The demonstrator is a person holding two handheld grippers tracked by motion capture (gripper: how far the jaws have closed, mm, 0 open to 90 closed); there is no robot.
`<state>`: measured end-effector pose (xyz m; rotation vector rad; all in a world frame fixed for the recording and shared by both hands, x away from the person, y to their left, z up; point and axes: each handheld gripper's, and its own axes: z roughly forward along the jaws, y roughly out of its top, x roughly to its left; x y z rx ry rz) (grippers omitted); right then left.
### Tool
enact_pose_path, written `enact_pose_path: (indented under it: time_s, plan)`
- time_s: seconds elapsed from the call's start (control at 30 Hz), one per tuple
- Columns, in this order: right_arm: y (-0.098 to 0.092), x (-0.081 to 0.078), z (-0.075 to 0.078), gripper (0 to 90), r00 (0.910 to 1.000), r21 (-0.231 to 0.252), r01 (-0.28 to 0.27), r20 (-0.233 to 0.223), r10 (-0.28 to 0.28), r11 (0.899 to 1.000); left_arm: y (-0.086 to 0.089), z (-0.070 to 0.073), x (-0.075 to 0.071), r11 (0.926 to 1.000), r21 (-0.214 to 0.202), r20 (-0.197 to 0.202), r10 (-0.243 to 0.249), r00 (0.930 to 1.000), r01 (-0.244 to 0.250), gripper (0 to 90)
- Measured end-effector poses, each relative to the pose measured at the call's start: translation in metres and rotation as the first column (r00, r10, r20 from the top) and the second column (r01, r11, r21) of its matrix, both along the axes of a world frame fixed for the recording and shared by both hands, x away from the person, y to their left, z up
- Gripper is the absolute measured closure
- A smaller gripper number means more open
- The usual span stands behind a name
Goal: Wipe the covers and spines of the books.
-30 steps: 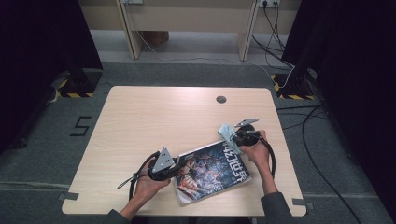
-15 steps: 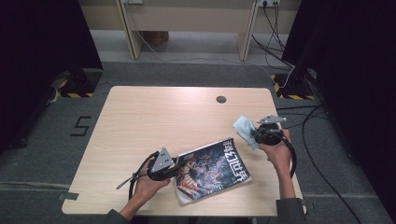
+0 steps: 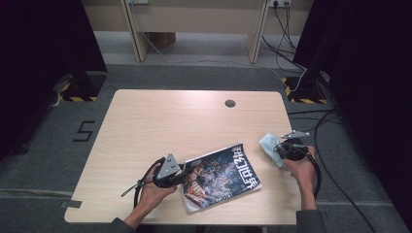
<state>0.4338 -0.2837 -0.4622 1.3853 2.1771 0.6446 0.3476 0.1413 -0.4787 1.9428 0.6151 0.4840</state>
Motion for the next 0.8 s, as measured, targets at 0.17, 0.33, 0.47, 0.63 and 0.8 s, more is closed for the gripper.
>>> enact_pose_path:
  time_s: [0.17,0.33,0.47,0.63,0.8]
  plan:
    - [0.001,0.004,-0.013,78.4,0.9992,-0.004,0.007,-0.039,-0.007,1.000,0.000,0.000,0.000,1.0000,-0.001,0.000,-0.001,1.0000,0.001,79.3]
    - [0.001,0.005,-0.009,62.3,0.9999,0.047,0.010,0.003,-0.011,0.999,0.000,0.000,0.000,1.0000,-0.002,-0.003,0.000,1.0000,0.000,79.3]
    - [0.008,0.004,0.005,50.2,0.9955,0.104,-0.003,0.095,-0.007,0.995,0.000,0.000,0.000,1.0000,-0.003,-0.002,-0.001,1.0000,0.001,79.3]
    - [0.035,0.002,0.021,45.7,0.9752,0.178,-0.159,0.182,0.126,0.971,0.000,0.000,0.000,1.0000,-0.005,-0.004,-0.001,1.0000,0.001,79.3]
    - [0.070,-0.001,0.029,43.9,0.9319,0.215,-0.327,0.235,0.277,0.920,0.000,0.000,0.000,1.0000,-0.009,-0.004,-0.001,1.0000,0.001,79.3]
